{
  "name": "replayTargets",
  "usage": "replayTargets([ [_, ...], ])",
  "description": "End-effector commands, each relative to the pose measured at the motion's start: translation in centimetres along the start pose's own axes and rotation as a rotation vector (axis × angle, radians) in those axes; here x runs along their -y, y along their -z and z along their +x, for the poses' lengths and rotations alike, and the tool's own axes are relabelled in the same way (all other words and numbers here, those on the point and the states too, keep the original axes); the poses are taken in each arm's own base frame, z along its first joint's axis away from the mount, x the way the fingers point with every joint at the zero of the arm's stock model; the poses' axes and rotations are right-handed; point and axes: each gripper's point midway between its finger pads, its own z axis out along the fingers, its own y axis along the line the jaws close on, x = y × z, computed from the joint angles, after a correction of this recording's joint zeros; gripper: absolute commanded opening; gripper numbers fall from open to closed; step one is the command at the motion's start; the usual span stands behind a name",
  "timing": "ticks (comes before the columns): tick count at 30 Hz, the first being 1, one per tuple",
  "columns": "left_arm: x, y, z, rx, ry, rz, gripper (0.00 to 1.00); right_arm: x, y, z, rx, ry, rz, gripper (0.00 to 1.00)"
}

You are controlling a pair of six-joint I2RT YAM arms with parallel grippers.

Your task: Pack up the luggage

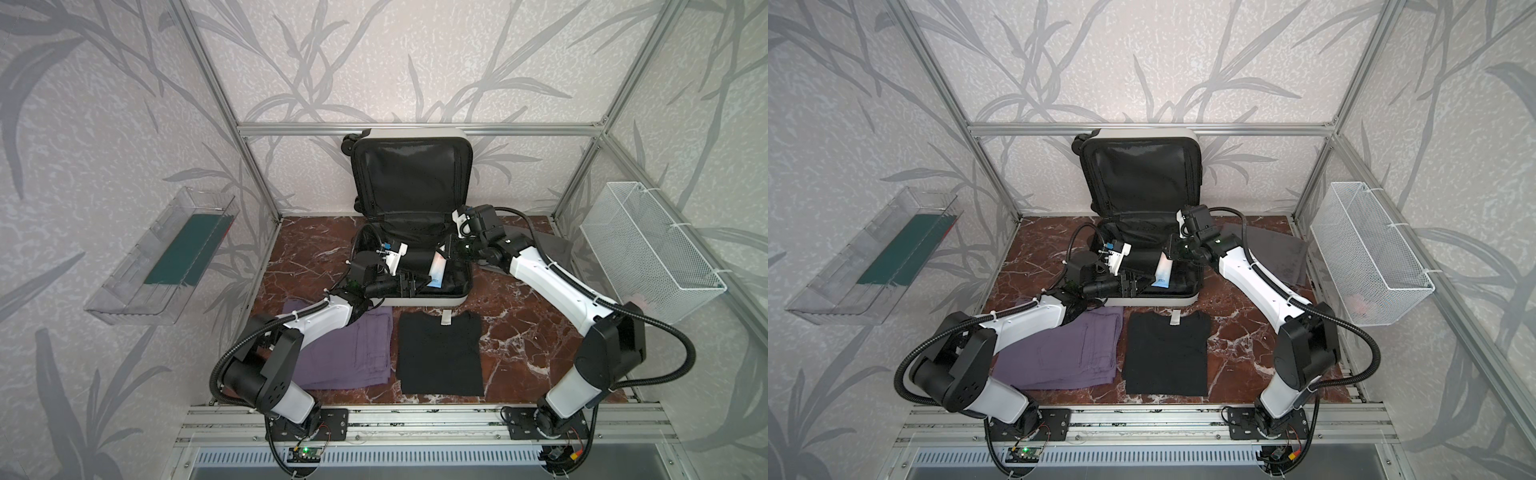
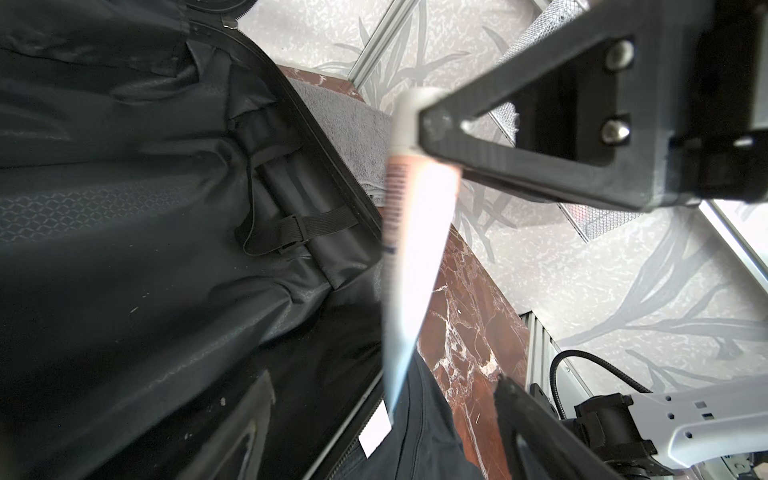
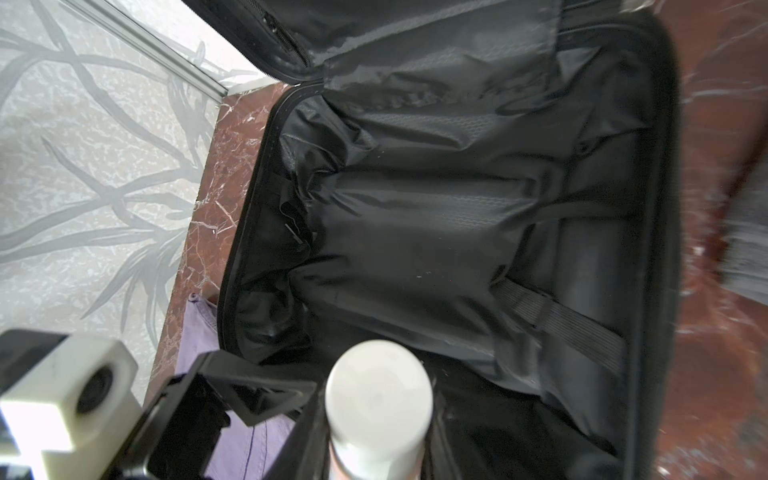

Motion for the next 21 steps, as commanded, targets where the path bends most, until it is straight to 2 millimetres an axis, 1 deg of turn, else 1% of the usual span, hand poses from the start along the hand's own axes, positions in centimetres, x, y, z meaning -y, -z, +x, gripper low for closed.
replayTargets([
  [1, 1.3, -0.4, -1.9, 0.041, -0.064, 0.048, 0.83, -1.9, -1.0, -1.3, 0.018, -0.017, -0.064, 0.33],
  [11, -1.4, -2.3, -1.3, -0.029, -0.044, -0.032, 0.54, -2.6, -4.2, -1.8, -0.008, -0.053, -0.102, 0.33],
  [15, -2.7, -2.6, -1.4, -0.043, -0.044, -0.075, 0.46, -2.8, -5.2, -2.2, -0.011, -0.064, -0.116, 0.33],
  [18, -3.9, -2.6, -1.7, -0.044, -0.037, -0.116, 0.42, -2.9, -6.1, -2.4, -0.015, -0.065, -0.124, 0.33],
  [21, -5.0, -2.6, -2.1, -0.049, -0.024, -0.139, 0.34, -2.7, -6.8, -2.5, -0.016, -0.066, -0.124, 0.33],
])
